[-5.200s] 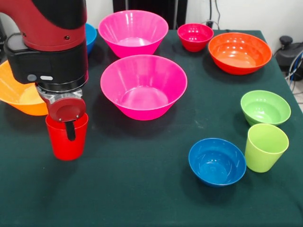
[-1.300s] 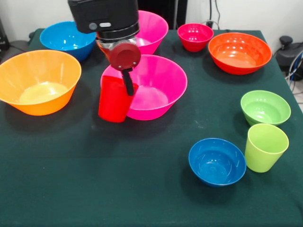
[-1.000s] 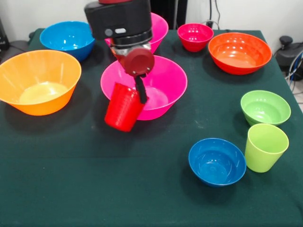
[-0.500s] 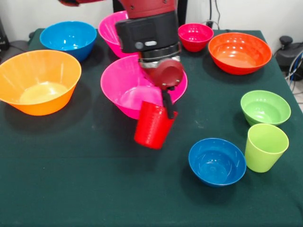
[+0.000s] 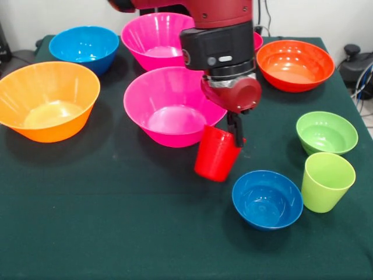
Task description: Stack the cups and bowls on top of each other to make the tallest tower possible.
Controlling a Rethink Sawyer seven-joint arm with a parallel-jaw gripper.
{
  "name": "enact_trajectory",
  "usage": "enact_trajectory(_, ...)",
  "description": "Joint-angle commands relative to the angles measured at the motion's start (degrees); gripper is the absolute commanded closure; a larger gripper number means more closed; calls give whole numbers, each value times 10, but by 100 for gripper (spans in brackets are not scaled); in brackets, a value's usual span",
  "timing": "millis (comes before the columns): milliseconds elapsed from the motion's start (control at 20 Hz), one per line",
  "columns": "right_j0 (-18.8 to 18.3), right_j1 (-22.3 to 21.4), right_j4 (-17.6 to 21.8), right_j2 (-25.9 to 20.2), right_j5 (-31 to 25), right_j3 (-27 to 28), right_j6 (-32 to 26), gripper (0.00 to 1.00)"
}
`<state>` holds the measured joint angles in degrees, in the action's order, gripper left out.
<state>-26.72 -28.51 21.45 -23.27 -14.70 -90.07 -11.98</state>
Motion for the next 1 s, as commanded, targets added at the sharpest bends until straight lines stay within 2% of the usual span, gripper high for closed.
enact_trajectory(50,40,18,-19,64,-19,33,200,100)
enact_trajectory(300,60,27,-66,79,-43,-2,237,100)
enact_trajectory(450,76,12,-91,101,-71,-18,254,100)
enact_trajectory(650,65,-15,-100,104,-103,-20,234,100)
enact_trajectory(750,72,-27,-103,115,-129,-14,237,100)
enact_trajectory(1000,85,-62,-130,115,-193,-47,274,100)
